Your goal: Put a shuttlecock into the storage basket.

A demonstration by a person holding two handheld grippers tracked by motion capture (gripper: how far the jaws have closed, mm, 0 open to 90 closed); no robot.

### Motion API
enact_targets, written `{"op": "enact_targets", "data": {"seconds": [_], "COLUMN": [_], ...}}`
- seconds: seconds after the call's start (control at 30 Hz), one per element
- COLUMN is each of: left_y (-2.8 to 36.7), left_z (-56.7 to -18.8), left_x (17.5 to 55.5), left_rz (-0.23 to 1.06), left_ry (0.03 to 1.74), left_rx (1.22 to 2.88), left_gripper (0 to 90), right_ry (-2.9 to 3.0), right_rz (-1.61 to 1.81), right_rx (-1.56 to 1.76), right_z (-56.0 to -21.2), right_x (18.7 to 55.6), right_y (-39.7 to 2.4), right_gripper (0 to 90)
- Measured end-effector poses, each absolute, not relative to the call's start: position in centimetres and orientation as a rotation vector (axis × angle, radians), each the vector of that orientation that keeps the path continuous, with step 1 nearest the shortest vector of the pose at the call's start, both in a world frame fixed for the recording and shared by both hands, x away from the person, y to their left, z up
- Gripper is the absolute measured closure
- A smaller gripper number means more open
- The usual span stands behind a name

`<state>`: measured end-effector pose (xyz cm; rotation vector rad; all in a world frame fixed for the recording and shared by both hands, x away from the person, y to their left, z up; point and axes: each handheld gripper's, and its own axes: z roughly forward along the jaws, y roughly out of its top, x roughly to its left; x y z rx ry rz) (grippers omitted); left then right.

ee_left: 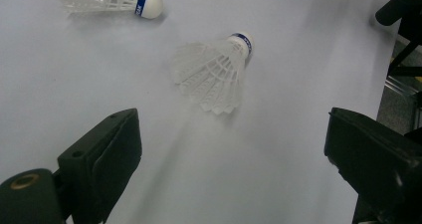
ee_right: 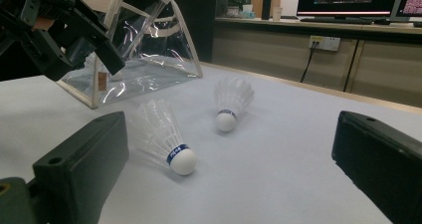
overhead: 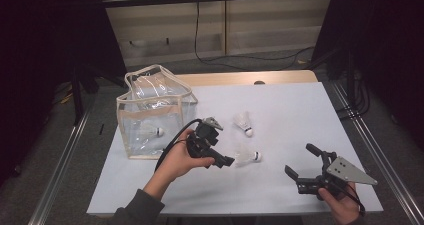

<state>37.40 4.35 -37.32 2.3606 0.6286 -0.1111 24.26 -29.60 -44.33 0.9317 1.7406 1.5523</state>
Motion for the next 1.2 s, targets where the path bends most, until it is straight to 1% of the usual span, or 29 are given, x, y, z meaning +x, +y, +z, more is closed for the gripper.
{"op": "enact_targets", "data": {"seconds": [0.67,0.8,1.2], "left_y": [3.6,3.5,2.6], "left_z": [-38.4,-38.7,-39.5], "left_x": [37.0,36.9,36.8], "left_rz": [-0.135,-0.121,-0.112], "left_ry": [0.631,0.63,0.63], "left_rx": [2.348,2.361,2.362], "left_gripper": [8.9,9.3,13.8], "right_ry": [1.74,1.737,1.739], "right_rz": [1.556,1.556,1.557], "right_rx": [0.934,0.933,0.933], "right_z": [-44.3,-44.3,-44.3], "right_x": [24.3,24.3,24.2], "right_y": [-29.6,-29.6,-29.6], "right_gripper": [1.0,1.0,1.0]}}
